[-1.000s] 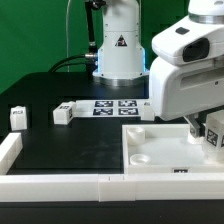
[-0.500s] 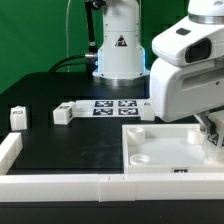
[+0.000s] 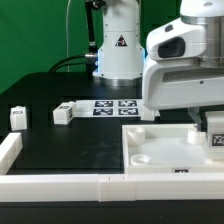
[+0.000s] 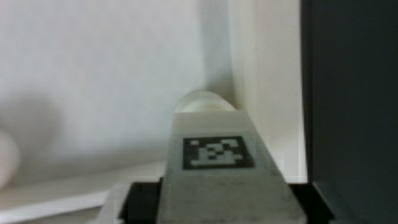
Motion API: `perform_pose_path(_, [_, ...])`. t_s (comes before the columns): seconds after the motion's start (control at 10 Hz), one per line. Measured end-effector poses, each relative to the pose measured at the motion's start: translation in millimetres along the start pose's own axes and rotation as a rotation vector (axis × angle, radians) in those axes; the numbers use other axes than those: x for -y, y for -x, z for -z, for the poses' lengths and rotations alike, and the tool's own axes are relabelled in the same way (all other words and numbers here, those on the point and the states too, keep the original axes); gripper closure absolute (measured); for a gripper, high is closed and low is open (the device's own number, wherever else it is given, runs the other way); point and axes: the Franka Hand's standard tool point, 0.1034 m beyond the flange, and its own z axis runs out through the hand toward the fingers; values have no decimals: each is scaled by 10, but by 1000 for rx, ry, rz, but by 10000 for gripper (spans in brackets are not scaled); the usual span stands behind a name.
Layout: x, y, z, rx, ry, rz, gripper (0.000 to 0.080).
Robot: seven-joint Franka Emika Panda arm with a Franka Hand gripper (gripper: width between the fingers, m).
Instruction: Assemble one leg
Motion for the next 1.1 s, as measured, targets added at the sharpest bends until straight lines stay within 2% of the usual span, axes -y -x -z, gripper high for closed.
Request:
perform_pose_path(0.5, [26, 13, -26, -3, 7, -621, 505])
perform_pose_path(0.7, [35, 11, -27, -1, 2, -789, 505])
perform_pose_path(0.8, [44, 14, -28, 2, -1, -861, 505])
perform_pose_path(1.0, [52, 17, -28, 3, -2, -792, 504])
perform_pose_path(1.1, [61, 20, -26, 3, -3, -760, 337])
